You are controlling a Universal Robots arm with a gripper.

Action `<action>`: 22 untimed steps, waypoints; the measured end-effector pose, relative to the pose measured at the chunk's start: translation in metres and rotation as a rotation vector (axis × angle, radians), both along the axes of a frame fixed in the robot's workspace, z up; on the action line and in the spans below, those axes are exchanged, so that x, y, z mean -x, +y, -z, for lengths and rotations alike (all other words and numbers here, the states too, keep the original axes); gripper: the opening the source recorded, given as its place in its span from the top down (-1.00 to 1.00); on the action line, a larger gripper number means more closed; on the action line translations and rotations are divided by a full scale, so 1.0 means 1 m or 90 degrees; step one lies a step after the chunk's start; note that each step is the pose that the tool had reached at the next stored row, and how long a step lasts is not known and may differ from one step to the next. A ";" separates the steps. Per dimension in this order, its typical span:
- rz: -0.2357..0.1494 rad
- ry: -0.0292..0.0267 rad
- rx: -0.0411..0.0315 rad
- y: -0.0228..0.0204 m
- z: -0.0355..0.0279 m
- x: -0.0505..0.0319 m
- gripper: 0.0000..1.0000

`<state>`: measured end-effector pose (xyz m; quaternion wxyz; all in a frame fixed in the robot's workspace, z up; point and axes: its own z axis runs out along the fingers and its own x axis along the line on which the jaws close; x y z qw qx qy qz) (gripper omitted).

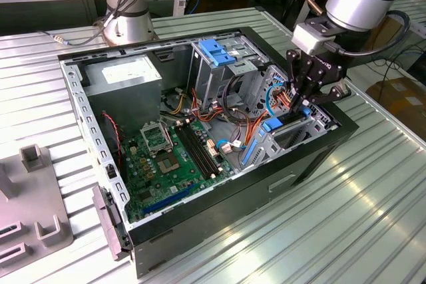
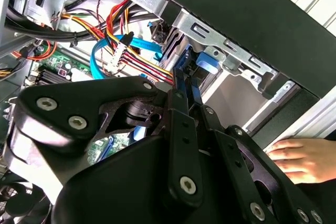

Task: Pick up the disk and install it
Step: 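Insert the first disk wire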

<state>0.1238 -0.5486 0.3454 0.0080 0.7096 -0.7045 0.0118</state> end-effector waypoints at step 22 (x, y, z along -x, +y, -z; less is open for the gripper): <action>0.000 0.0000 -0.0004 -0.0015 -0.0013 0.0000 0.67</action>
